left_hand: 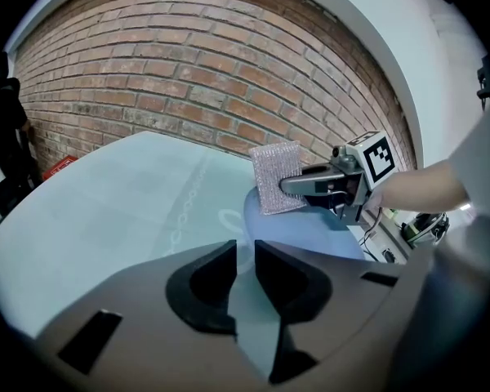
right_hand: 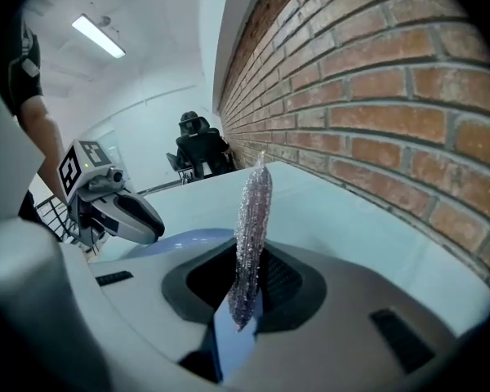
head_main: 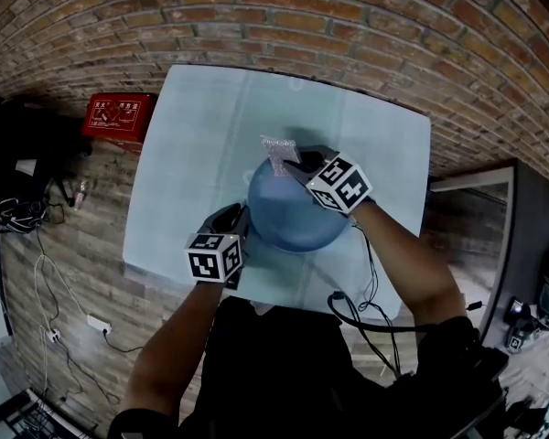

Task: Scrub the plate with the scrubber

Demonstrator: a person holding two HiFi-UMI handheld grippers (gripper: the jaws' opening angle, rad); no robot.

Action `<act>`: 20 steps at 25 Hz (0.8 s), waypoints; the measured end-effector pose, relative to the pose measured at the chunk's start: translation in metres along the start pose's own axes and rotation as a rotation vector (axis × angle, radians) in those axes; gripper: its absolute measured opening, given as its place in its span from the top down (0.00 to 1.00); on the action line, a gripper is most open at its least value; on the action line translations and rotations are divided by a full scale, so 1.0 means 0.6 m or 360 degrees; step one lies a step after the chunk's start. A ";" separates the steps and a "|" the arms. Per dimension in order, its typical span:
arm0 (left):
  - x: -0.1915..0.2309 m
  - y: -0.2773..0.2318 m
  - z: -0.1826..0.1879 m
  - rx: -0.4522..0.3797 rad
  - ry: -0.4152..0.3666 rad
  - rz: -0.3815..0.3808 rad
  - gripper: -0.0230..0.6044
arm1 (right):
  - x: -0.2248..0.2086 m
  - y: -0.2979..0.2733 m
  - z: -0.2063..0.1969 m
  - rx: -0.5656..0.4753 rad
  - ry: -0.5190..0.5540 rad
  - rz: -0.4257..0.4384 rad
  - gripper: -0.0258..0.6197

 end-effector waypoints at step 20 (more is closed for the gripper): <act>0.010 0.026 0.054 -0.0033 -0.0196 -0.0237 0.87 | 0.151 0.164 0.026 -0.0414 -0.0245 -0.0453 0.85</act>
Point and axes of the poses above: the fingertips, and each gripper's own axes: y backward along the fingers, x to its left, z out of its top, the point moved 7 cm from there along y, backward along the fingers, and after that the axes turned 8 degrees about z, right-handed, at the moved point
